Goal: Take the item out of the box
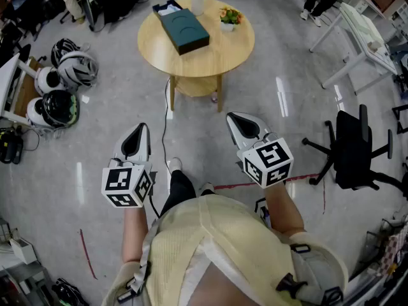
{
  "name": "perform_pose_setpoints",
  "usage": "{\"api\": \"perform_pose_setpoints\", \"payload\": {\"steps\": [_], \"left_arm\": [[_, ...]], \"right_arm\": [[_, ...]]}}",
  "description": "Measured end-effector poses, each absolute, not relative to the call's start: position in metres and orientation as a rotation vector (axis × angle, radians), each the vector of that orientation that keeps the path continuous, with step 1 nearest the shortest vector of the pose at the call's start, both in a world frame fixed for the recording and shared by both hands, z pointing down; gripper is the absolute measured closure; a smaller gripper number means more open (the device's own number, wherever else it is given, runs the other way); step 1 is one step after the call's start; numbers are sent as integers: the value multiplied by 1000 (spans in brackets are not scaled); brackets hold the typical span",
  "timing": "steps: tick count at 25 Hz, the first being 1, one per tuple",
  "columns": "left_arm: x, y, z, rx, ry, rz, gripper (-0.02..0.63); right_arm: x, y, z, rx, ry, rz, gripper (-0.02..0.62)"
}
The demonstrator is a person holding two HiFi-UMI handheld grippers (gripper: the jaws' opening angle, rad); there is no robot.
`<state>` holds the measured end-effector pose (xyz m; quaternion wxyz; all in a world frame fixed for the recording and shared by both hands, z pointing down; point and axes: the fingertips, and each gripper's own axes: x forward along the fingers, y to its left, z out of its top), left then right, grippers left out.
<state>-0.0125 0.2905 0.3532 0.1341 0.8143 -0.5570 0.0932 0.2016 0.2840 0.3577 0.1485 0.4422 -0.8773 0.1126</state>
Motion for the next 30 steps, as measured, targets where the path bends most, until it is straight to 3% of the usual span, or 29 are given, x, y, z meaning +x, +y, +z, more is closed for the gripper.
{"api": "perform_pose_setpoints", "payload": {"steps": [13, 28, 30], "left_arm": [[-41, 236, 366, 2379, -1544, 279, 607], [-100, 155, 378, 2407, -1451, 318, 606], [-111, 146, 378, 2416, -1446, 327, 606]], "right_arm": [[164, 233, 367, 1262, -2515, 381, 591], [69, 153, 363, 1109, -2539, 378, 591], [54, 143, 362, 1086, -2544, 371, 561]]}}
